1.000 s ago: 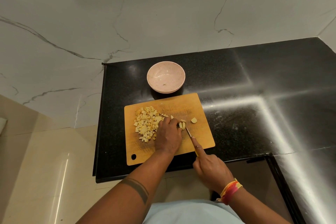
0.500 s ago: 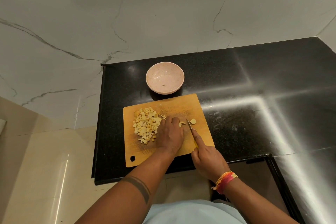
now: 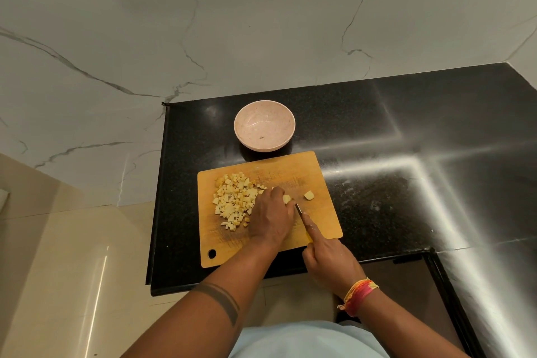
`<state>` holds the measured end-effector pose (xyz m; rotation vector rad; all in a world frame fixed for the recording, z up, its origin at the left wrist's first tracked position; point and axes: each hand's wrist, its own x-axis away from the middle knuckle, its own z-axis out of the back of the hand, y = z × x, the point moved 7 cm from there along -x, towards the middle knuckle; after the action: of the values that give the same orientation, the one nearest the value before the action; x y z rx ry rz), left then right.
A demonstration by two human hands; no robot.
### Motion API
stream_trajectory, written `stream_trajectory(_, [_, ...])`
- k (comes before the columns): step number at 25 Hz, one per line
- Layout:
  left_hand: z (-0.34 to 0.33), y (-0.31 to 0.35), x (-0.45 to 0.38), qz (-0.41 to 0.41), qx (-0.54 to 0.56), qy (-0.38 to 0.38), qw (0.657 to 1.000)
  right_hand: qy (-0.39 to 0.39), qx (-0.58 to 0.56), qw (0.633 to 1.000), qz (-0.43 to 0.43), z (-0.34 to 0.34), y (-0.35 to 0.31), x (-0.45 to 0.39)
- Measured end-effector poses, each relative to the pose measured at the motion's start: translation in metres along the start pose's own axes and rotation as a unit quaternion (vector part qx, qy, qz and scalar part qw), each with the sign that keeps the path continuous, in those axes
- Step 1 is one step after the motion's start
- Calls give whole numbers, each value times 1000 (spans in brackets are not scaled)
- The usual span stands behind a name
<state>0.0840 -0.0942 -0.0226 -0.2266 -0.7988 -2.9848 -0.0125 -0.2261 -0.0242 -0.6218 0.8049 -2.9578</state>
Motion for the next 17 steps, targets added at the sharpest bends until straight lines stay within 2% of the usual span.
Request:
stream_trajectory(6, [-4,8,-10,-66,-68,-23,995,18,-34,999,-22,16,3,-9])
stream_trajectory(10, [-1,16,-15,-118,-71,-39,990,10,-34,999,-23,14,-1,-14])
stream_trajectory(17, [1,-4,-13,-66,-39,-13,997,4,-19,1000,-8,3,-6,-10])
